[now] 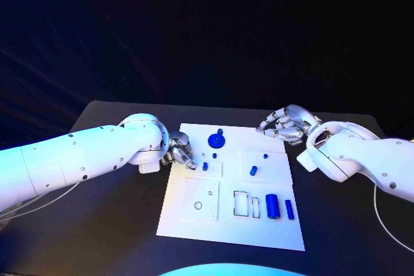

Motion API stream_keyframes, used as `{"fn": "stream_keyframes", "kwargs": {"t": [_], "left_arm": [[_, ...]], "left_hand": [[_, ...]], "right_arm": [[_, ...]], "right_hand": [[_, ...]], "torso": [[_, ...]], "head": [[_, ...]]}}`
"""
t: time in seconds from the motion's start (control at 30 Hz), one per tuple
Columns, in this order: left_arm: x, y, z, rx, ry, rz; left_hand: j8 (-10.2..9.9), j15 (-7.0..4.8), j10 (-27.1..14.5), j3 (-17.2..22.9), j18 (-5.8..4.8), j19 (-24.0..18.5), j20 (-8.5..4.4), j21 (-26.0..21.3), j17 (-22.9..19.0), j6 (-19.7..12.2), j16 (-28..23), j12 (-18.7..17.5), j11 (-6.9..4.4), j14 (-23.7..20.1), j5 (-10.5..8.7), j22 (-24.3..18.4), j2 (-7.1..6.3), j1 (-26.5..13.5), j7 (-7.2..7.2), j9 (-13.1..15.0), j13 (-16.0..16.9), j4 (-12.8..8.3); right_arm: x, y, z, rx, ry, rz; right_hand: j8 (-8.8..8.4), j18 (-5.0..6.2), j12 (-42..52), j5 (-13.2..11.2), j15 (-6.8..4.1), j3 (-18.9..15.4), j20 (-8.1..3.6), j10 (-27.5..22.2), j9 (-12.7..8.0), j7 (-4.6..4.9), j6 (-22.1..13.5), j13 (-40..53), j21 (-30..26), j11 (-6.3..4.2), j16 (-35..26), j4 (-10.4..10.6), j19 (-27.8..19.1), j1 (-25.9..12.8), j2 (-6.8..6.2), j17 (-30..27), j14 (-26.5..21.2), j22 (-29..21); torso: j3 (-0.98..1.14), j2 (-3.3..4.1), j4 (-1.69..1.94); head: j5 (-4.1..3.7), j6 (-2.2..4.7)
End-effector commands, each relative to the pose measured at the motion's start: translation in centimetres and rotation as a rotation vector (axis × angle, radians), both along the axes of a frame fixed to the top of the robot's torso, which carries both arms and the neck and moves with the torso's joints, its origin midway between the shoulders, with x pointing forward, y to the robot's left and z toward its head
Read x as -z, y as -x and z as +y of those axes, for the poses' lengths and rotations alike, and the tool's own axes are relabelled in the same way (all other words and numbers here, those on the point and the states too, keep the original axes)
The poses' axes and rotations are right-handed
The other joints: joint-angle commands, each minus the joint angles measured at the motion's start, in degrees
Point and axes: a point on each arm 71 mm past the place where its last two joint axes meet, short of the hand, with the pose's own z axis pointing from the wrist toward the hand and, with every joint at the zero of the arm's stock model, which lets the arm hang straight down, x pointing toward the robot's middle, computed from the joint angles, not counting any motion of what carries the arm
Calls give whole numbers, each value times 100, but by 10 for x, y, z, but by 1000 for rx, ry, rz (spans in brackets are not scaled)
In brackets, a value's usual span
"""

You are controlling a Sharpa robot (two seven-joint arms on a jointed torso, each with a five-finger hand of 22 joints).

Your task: Assemble the parts on the task board

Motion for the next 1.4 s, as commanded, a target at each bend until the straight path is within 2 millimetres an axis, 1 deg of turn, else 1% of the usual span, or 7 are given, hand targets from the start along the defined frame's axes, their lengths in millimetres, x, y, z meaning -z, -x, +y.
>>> {"fn": "stream_keyframes", "kwargs": {"t": [0.03, 0.4, 0.77, 0.93, 1.03, 1.23, 1.4], "left_arm": [[2, 1, -1, 8, -1, 22], [2, 0, -2, -6, 25, 42], [4, 0, -5, 9, 27, 87], [5, -1, -5, 9, 23, 94], [5, -2, -5, 6, 22, 91], [5, -5, -6, 2, 14, 71], [4, -6, -6, 0, 9, 59]], "left_hand": [[34, -49, 37, 870, -76, 21, -22, 32, 1074, 150, 22, 14, 0, 486, 37, 16, -2, -58, -108, 11, -3, -856], [39, -58, 54, 902, -77, 25, -30, 33, 1088, 162, 32, 22, -10, 490, 36, 20, 25, -64, -117, 9, 7, -877], [59, -74, 168, 950, -81, 38, -48, 39, 1171, 222, 83, 136, -27, 514, 82, 35, 24, -170, -137, 4, 177, -917], [75, -91, 278, 904, -86, 49, -64, 43, 1246, 317, 129, 232, -52, 535, 61, 54, 72, -338, -173, -12, 322, -865], [74, -95, 290, 881, -86, 50, -68, 42, 1247, 335, 130, 238, -58, 535, 52, 55, 91, -381, -180, -19, 333, -843], [61, -110, 327, 784, -92, 70, -83, 49, 1268, 392, 143, 264, -75, 540, 24, 82, 190, -522, -204, -48, 388, -740], [55, -113, 330, 763, -93, 73, -86, 50, 1270, 403, 145, 264, -78, 540, 16, 86, 213, -553, -207, -56, 391, -714]], "right_arm": [[0, 1, 2, -18, 6, 0], [1, 1, 3, -17, 2, 5], [1, 2, 4, -19, 1, 6], [1, 2, 4, -18, 1, 6], [0, 2, 4, -18, 1, 6], [1, 1, 4, -17, 1, 6], [1, 1, 4, -17, 2, 6]], "right_hand": [[21, 93, 2, 7, -31, 23, -19, -13, -5, 6, -25, 2, -16, -7, -37, 2, -26, -49, 11, 1000, 459, 937], [21, 93, 2, 7, -31, 23, -19, -13, -5, 6, -25, 2, -16, -7, -37, 2, -26, -49, 11, 1000, 459, 937], [21, 93, 2, 7, -31, 23, -19, -13, -5, 6, -25, 2, -16, -7, -37, 2, -26, -49, 11, 1000, 459, 937], [21, 93, 2, 7, -31, 23, -19, -13, -5, 6, -25, 2, -16, -7, -37, 2, -26, -49, 11, 1000, 459, 937], [21, 93, 2, 7, -31, 23, -19, -13, -5, 6, -25, 2, -16, -7, -37, 2, -26, -49, 11, 1000, 459, 937], [21, 93, 2, 7, -31, 23, -19, -13, -5, 6, -25, 2, -16, -7, -37, 2, -26, -49, 11, 1000, 459, 937], [21, 93, 2, 7, -31, 23, -19, -13, -5, 6, -25, 2, -16, -7, -37, 2, -26, -49, 11, 1000, 459, 937]], "torso": [[0, 0, -4], [4, 5, -7], [9, 2, -3], [7, 0, 0], [10, -1, 2], [1, -3, 6], [0, -3, 3]], "head": [[5, 10], [-16, -1], [-23, -8], [-26, -11], [-30, -11], [-33, -9], [-38, -3]]}}
